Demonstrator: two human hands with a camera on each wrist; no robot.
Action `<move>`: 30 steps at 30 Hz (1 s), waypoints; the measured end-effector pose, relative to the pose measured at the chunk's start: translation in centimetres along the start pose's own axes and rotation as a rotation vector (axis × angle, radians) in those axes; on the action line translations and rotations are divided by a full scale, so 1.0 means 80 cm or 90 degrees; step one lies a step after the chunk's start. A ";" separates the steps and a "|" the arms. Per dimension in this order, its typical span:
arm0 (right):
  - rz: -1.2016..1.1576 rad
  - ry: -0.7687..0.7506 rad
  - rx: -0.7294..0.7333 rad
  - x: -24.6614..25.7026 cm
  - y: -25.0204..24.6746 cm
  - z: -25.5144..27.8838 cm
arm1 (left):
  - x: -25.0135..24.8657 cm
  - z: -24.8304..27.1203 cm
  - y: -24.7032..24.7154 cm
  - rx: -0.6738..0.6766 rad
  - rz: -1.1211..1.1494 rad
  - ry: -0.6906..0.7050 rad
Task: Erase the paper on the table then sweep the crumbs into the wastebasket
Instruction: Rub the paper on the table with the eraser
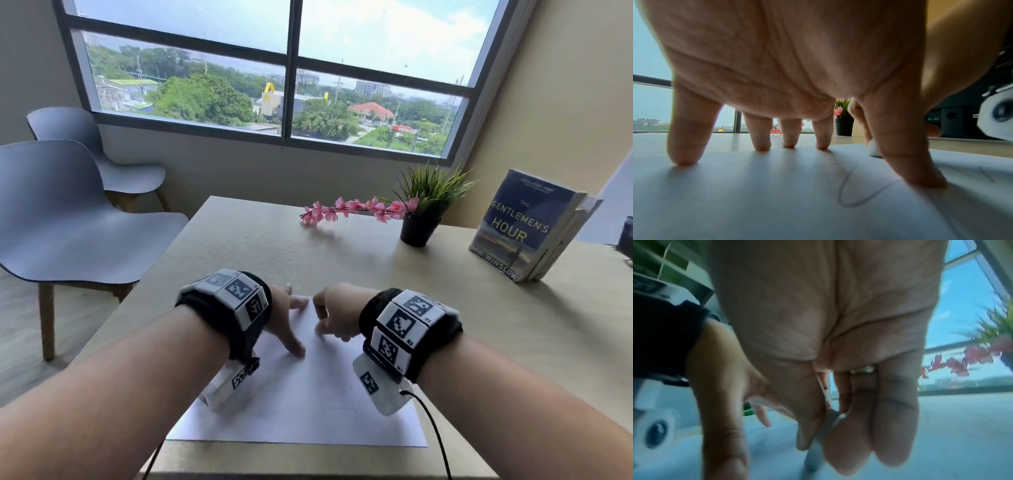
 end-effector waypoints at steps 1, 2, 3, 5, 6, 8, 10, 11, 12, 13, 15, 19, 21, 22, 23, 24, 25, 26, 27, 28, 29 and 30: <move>-0.037 -0.011 0.004 0.003 0.002 0.001 | 0.000 0.000 0.000 -0.001 -0.001 0.001; -0.073 -0.006 0.011 0.001 0.003 0.002 | 0.000 0.000 0.001 0.000 -0.001 -0.001; -0.098 0.006 0.013 -0.005 0.002 0.002 | 0.001 0.000 0.001 0.000 -0.001 -0.004; -0.105 0.036 0.013 -0.017 -0.001 0.002 | 0.000 0.001 0.000 -0.001 -0.003 -0.009; -0.085 0.039 0.008 -0.018 -0.003 0.002 | 0.000 0.001 0.000 -0.002 -0.002 -0.009; -0.037 0.021 -0.013 -0.010 -0.006 0.002 | 0.000 0.001 0.001 -0.004 0.000 -0.008; -0.048 -0.013 -0.012 0.004 -0.001 0.002 | 0.001 0.000 0.000 -0.006 0.002 -0.001; -0.080 -0.028 0.001 0.010 0.003 0.003 | 0.001 0.000 0.000 -0.005 0.005 0.004; -0.109 -0.034 0.011 0.011 0.005 0.005 | 0.001 0.000 0.000 -0.005 0.006 0.006; -0.125 -0.029 0.016 0.008 0.005 0.006 | 0.001 0.000 0.000 -0.005 0.004 0.003; -0.106 -0.003 0.002 -0.008 0.001 0.004 | 0.000 0.001 -0.001 -0.006 -0.004 -0.007; -0.050 0.026 -0.043 -0.024 -0.004 0.000 | -0.001 0.001 0.000 -0.009 0.012 -0.004; -0.063 0.004 -0.029 -0.016 0.004 0.001 | 0.000 0.000 0.001 -0.007 0.022 0.001; -0.079 -0.011 -0.015 -0.012 0.008 0.002 | 0.001 -0.001 0.000 -0.008 0.023 0.002; -0.100 -0.021 -0.002 -0.009 0.011 0.004 | 0.001 -0.001 0.000 -0.008 0.023 0.001; -0.117 -0.024 0.007 -0.010 0.011 0.004 | 0.000 0.000 0.000 -0.008 0.022 0.001; -0.121 -0.018 0.009 -0.014 0.010 0.004 | -0.001 0.001 0.000 -0.007 0.023 0.001; -0.110 -0.006 0.003 -0.020 0.007 0.002 | -0.001 0.001 0.001 -0.007 0.026 0.000; -0.086 0.008 -0.012 -0.026 0.003 0.001 | -0.001 0.001 0.000 -0.008 0.029 -0.001; -0.058 0.018 -0.027 -0.029 -0.001 0.001 | 0.000 0.001 0.001 -0.007 0.032 -0.003; -0.037 0.022 -0.041 -0.030 -0.003 0.001 | 0.001 0.000 0.002 -0.006 0.033 -0.005; -0.029 0.021 -0.051 -0.028 -0.003 0.002 | 0.001 0.000 0.002 -0.006 0.032 -0.006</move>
Point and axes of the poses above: each hand's wrist, its own z-axis away from the middle knuckle, its own y-axis out of the palm, x = y × z, the point moved 7 cm from there along -z, towards the middle knuckle, and after that the axes turned 13 degrees about z, right-handed, at the moved point
